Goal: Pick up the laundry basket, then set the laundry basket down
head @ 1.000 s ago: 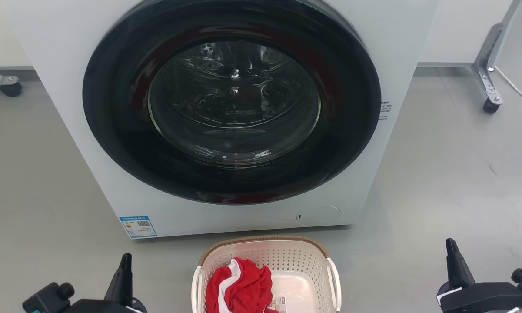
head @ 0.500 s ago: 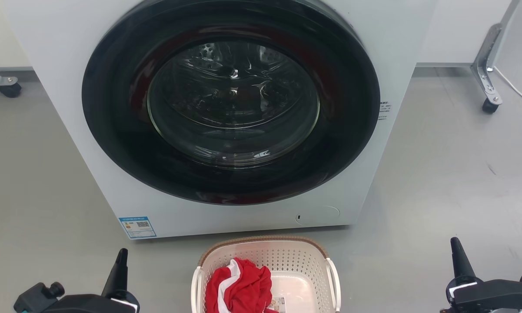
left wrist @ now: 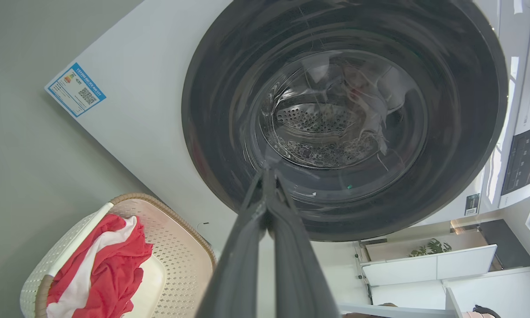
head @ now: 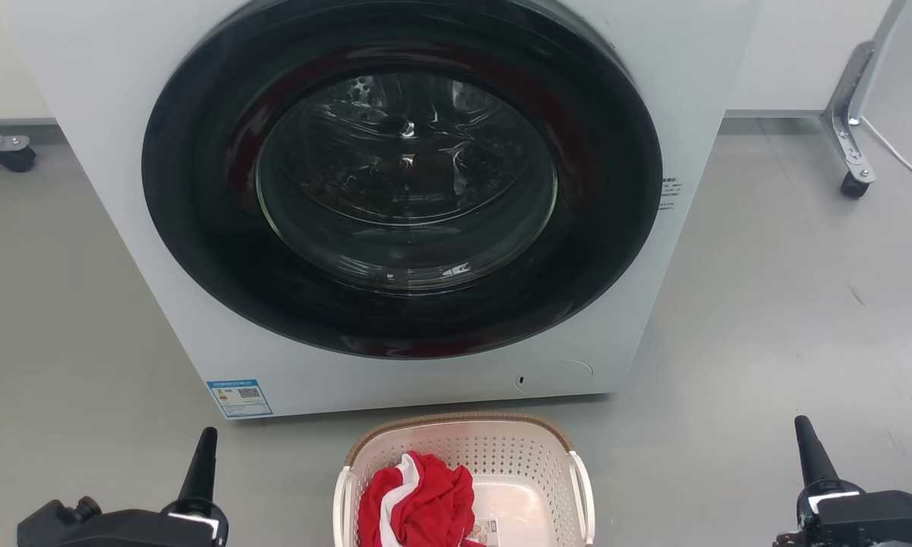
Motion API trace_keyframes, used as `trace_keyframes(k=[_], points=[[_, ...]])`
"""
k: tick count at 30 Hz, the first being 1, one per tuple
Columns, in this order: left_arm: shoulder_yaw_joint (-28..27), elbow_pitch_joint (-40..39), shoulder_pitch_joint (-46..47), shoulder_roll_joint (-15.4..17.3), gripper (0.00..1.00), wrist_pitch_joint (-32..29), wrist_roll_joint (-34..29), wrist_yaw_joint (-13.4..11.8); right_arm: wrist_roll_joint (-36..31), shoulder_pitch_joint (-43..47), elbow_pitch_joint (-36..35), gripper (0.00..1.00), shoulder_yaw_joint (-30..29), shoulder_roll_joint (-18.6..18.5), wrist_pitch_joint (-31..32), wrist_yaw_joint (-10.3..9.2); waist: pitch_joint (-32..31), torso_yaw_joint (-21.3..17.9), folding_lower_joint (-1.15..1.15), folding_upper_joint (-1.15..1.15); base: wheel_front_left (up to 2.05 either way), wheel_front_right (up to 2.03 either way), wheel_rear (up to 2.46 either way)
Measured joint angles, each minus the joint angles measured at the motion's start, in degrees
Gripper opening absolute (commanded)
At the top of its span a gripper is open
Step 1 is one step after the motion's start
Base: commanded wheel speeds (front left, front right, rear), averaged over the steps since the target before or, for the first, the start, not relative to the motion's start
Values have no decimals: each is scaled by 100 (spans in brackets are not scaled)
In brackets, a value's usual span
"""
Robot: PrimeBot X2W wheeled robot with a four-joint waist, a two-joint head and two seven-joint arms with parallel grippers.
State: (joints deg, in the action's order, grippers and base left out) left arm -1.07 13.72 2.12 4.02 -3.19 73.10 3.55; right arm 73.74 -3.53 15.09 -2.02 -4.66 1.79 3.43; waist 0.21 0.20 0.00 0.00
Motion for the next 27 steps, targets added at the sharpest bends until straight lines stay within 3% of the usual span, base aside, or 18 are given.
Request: trace_keyframes(k=[27], points=[[-415, 305, 240, -151, 0, -332, 1848, 309, 1770, -171, 201, 0, -560, 209, 471, 346, -11, -20, 0, 0, 0, 0, 0]])
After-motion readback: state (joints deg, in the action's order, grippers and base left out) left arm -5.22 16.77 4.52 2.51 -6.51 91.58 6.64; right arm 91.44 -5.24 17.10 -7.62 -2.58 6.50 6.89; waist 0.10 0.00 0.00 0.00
